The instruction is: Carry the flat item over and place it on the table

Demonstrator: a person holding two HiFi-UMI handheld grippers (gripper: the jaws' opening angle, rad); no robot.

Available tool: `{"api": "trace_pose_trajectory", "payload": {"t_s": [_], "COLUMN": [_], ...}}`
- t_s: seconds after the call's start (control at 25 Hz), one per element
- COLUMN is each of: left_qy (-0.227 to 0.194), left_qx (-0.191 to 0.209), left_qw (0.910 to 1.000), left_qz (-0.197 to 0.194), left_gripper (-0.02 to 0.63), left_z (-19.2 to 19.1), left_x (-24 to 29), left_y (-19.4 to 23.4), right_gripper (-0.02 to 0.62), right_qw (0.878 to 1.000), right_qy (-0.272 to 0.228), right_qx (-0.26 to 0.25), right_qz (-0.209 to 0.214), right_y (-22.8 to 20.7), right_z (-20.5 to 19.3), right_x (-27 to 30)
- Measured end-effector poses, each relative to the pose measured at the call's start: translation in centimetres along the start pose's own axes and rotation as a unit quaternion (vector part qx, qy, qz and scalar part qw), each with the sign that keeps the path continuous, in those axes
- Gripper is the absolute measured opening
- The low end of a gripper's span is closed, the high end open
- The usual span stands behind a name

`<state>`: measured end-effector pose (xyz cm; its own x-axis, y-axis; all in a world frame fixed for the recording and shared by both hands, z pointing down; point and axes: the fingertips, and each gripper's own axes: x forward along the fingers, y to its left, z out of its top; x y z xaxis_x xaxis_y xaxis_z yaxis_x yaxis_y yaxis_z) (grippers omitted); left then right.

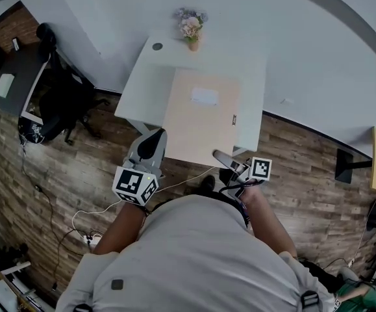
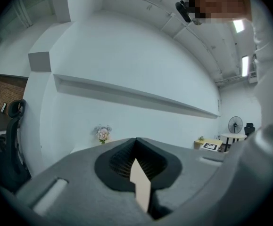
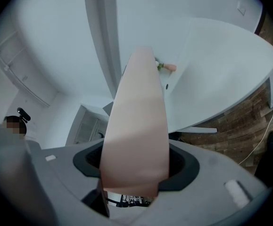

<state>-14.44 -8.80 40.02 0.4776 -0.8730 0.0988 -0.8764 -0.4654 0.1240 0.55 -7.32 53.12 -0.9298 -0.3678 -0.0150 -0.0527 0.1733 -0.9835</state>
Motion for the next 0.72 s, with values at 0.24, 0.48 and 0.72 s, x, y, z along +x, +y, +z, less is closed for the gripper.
{"api": "trace_pose_trajectory", "payload": {"t_s": [0.24,0.48,0.72], "left_qy": [0.005,0.012,0.014], "left_qx": [0.004,0.011,0.018], "left_qw": [1.0000,0.9998,0.9997], "left_qz": [0.006,0.009,0.003], "left_gripper": [0.000,0.000,0.000], "left_z": [0.1,-0.6,-0.6], "left_x": [5.9,10.1,12.9], "left_y": [-2.3,-4.5,-5.6], "right_gripper": [0.302,0.302,0.302], "right_qw": [1.000,1.000,1.000], "right_qy": [0.009,0.010,0.007], "right_qx": [-0.009,-0.001,0.007], "right_qz": [0.003,-0.001,-0.006], "right_y": [-0.8,-2.8,-4.3], "right_z": [6.1,9.8,11.6], "right_x": [-3.0,-6.0,-7.1]}}
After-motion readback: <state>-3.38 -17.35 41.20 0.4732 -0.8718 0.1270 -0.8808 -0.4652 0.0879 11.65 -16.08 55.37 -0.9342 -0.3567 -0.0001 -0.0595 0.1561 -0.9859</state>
